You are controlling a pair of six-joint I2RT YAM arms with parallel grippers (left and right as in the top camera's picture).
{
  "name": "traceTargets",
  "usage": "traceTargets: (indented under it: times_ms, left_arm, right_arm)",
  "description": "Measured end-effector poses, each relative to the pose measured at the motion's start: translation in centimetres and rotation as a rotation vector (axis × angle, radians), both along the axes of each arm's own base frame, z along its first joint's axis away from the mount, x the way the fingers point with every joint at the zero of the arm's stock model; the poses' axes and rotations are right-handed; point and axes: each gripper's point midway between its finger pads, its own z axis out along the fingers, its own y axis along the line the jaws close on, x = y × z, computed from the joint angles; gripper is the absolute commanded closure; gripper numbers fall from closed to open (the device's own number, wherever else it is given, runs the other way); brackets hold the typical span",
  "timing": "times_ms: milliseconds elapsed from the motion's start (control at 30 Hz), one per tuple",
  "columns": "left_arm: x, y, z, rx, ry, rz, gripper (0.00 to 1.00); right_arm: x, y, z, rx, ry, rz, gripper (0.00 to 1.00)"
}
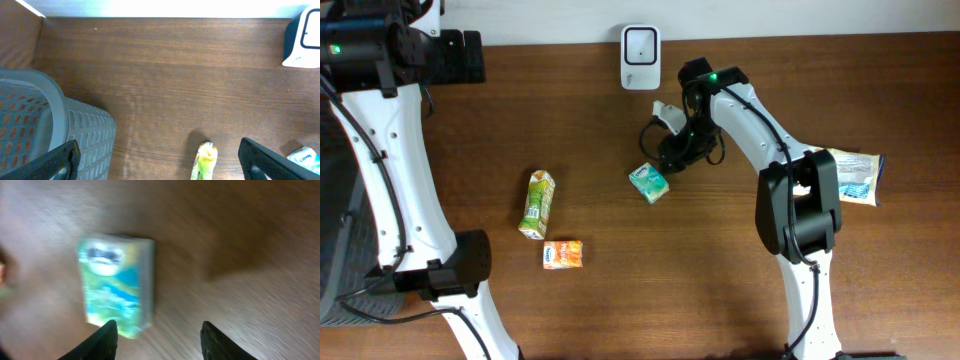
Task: Scan the item barcode
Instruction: 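Lift the tissue packet and turn it upright with the right gripper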
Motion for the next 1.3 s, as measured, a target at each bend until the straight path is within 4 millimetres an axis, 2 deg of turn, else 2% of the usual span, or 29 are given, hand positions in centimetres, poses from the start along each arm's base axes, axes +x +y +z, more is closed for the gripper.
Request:
traceTargets:
  times_ms: [200,467,600,633,667,733,800,867,1133,1200,1300]
  left_arm:
    - [0.0,0.0,0.0,0.0,0.0,0.0,0.01]
    - [0.0,0.0,0.0,0.0,0.0,0.0,0.01]
    - [0.0,0.0,0.0,0.0,0.0,0.0,0.01]
    - [0.0,0.0,0.0,0.0,0.0,0.0,0.01]
    - [0.0,0.0,0.0,0.0,0.0,0.0,0.01]
    - [0.0,0.0,0.0,0.0,0.0,0.0,0.01]
    - [0.0,0.0,0.0,0.0,0.0,0.0,0.01]
    - [0.0,0.0,0.0,0.0,0.0,0.0,0.01]
    - [0.0,0.0,0.0,0.0,0.0,0.0,0.01]
    - [0.0,0.0,0.0,0.0,0.0,0.0,0.01]
    - [0.0,0.0,0.0,0.001,0.0,0.0,0.01]
  right_arm:
    - [-1.0,1.6,0.5,0.1,0.043,0.031,0.51]
    - [-2.3,1.5,-2.5,0.111,0.106,0.03,0.53]
    - [-2.1,1.2,-2.9,0.14,0.122,-0.007,0.63]
    - [-2.1,1.0,-3.0,0.15,0.132,-0.021,0.73]
    - [-2.2,0.8,-3.1,0.161,0.144,-0.035,0.78]
    - [-2.3,0.5,-3.3,0.173,0.163,-0.055,0.8]
    - [-2.8,0.6,-3.4,0.194,0.186,-0.064,0.88]
    - [-2.9,0.8,-3.4,0.219,0.198,-0.073,0.95]
    - [-3.9,1.5,-2.9,0.269,0.279,-0.122,0.96]
    - [-4.6,1.6,-2.3,0.289,0.331,-0.143,0.96]
    - [-6.0,2.1,-0.4,0.366,0.434,-0.158,0.96]
